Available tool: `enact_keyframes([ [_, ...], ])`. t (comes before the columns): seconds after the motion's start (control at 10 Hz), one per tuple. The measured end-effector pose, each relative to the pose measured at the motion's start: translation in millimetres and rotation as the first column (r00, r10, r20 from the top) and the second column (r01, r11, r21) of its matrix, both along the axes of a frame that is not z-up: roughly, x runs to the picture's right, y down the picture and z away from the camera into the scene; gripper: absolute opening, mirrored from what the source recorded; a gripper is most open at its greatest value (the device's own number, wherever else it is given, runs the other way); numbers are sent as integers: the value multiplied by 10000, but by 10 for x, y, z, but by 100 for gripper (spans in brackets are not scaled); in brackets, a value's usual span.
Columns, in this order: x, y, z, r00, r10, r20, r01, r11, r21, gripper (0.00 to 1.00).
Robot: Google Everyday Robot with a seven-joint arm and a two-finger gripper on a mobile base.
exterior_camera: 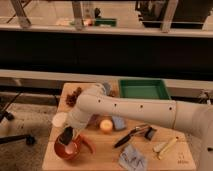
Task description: Place eraser in paper cup
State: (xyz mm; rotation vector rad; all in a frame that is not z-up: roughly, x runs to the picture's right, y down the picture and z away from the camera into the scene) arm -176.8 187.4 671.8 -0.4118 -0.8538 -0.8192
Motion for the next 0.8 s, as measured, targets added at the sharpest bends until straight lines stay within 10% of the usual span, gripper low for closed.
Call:
enact_keyframes([
  [0.8, -410, -177, 118, 9998, -208, 25, 206, 9983, 537, 0],
])
